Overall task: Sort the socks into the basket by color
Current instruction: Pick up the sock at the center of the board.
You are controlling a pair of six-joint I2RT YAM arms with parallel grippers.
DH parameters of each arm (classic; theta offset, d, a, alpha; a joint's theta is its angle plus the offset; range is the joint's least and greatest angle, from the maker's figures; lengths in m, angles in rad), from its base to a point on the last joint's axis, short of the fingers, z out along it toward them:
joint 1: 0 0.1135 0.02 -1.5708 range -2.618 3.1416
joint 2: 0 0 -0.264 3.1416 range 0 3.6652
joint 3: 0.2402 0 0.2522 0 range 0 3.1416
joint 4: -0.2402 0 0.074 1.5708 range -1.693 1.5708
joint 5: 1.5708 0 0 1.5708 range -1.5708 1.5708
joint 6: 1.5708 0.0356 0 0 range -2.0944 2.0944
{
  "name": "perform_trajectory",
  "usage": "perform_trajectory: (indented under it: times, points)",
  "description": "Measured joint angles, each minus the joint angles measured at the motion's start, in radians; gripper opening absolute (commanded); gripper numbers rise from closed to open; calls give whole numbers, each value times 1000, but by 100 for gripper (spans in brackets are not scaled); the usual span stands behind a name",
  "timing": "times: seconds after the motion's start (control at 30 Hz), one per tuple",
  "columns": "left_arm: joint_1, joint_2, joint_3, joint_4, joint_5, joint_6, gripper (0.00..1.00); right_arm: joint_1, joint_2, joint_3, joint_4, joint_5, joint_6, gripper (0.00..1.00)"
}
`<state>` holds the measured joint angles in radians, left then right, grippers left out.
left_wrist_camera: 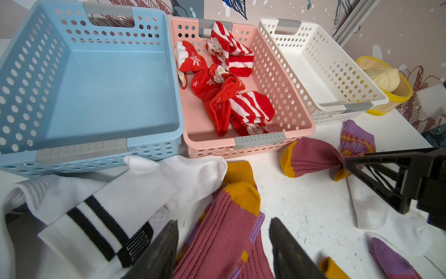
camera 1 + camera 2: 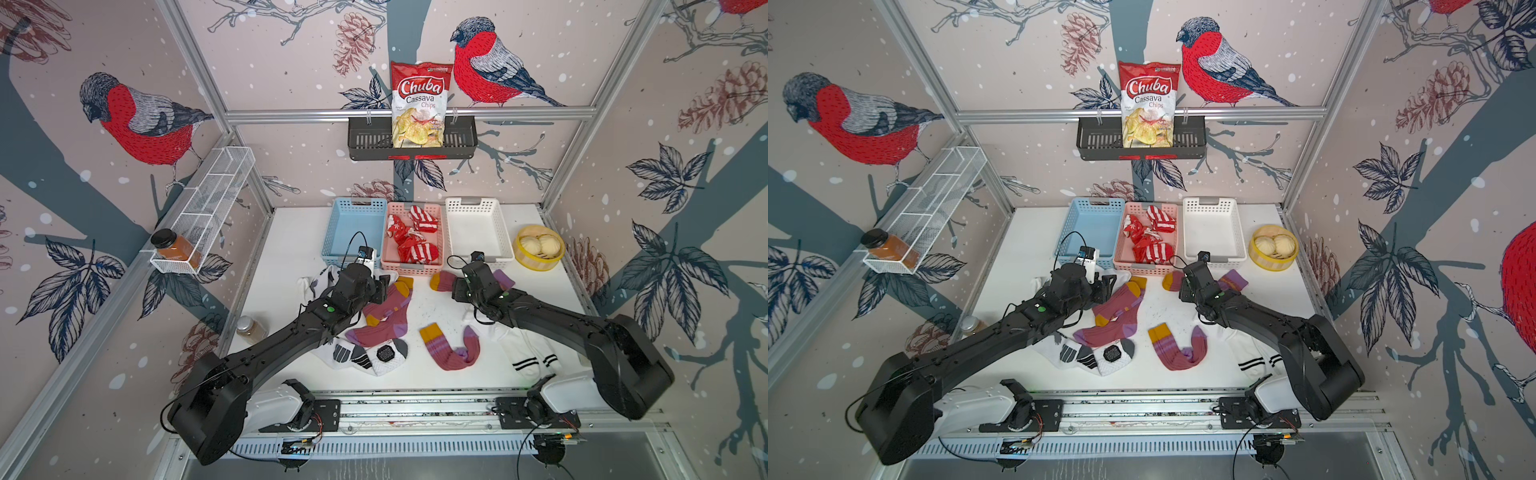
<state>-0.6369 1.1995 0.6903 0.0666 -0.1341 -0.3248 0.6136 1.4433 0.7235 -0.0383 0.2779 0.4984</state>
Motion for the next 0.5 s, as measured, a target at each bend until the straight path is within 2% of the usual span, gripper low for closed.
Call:
perform_trajectory:
  times: [0.33, 0.5]
  points:
    - [0, -31, -20, -4, -31, -1, 64, -10, 133, 53, -5, 21, -5, 55]
    - [5, -43, -33, -3, -36, -8, 65, -20, 168, 72, -16, 36, -5, 38]
